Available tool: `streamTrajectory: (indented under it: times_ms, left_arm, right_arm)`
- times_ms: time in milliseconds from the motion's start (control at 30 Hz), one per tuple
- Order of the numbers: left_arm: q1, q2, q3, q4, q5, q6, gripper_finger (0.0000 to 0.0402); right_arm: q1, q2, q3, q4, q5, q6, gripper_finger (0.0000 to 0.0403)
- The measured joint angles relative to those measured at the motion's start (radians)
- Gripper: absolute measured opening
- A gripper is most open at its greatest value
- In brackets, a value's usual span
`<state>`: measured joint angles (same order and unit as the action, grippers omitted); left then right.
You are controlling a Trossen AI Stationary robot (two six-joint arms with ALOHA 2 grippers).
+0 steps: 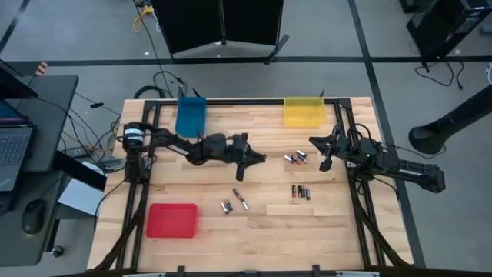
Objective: Sort batteries
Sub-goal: Put the red battery into the yellow bin
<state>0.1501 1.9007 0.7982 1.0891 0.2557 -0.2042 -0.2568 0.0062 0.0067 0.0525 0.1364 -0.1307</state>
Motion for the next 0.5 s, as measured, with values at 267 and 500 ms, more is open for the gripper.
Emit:
streamTrajectory:
  times_ms: [267,500]
  left_arm:
    - [0.062,0.0,0.0,0.018,0.099,0.055,0.0045]
    - [0.065,0.0,0.0,0.011,0.114,0.072,0.0045]
  right_arm:
    - [0.0,0.0,0.0,0.058,0.0,0.007,0.0039]
    - [0.0,0.0,0.0,0.169,0.0,0.158,0.0039]
